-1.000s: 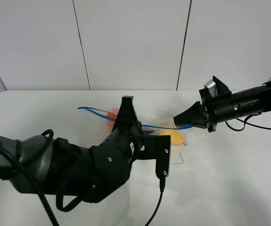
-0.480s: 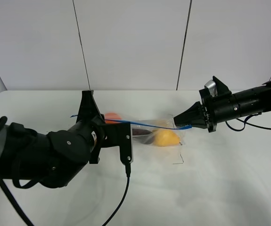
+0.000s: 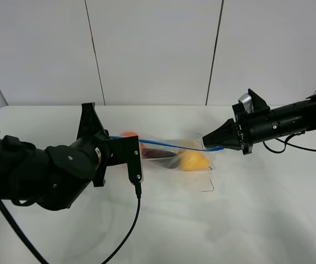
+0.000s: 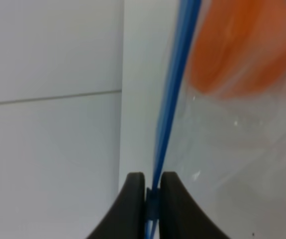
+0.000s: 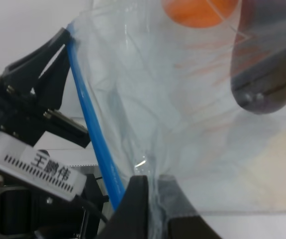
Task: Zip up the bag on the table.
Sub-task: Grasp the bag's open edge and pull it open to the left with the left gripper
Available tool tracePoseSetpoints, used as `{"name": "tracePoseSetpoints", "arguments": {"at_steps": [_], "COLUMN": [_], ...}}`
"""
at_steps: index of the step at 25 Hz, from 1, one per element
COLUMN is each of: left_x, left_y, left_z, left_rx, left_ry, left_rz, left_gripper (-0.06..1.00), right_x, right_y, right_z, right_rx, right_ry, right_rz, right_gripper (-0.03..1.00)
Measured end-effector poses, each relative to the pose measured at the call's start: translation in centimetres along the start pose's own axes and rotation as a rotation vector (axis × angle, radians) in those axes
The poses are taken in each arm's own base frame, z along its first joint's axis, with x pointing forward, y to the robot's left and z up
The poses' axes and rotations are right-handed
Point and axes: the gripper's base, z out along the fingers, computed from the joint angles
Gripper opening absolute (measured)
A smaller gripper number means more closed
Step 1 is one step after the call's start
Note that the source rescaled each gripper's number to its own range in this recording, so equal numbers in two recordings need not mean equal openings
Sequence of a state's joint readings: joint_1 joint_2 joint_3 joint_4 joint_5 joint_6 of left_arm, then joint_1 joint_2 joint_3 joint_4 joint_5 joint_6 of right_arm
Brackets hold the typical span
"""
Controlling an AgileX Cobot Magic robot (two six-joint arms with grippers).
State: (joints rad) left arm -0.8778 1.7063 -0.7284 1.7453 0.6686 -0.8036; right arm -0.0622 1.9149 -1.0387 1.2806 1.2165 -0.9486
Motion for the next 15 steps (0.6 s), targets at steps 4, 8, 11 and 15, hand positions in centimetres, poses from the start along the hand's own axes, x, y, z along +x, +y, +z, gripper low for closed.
{"name": "tracePoseSetpoints", "arguments": {"at_steps": [4, 8, 11, 15], "left_x": [0.56, 0.59, 0.61, 0.68], "left_y": [0.28, 0.28, 0.3, 0.33], "left_z": [0.28, 0.28, 0.28, 0.31], "left_rx": [-0.009, -0.009, -0.011, -0.012], "left_ry": [0.027, 0.031, 0.033, 0.036], "left_rz": [-0.013, -0.016, -0.016, -0.018], "left_gripper": [0.0, 0.0, 0.0, 0.0], "right_x": [-0.01, 0.01, 0.01, 0.03], "right_y": [-0.05, -0.07, -0.07, -0.09], "right_z": [0.0, 0.0, 0.0, 0.0], "right_rx": [0.005, 0.008, 0.008, 0.009], "right_ry": [-0.001, 0.002, 0.001, 0.003], "right_rz": [-0.001, -0.002, -0.002, -0.003], "right_gripper": [0.0, 0.0, 0.0, 0.0]}}
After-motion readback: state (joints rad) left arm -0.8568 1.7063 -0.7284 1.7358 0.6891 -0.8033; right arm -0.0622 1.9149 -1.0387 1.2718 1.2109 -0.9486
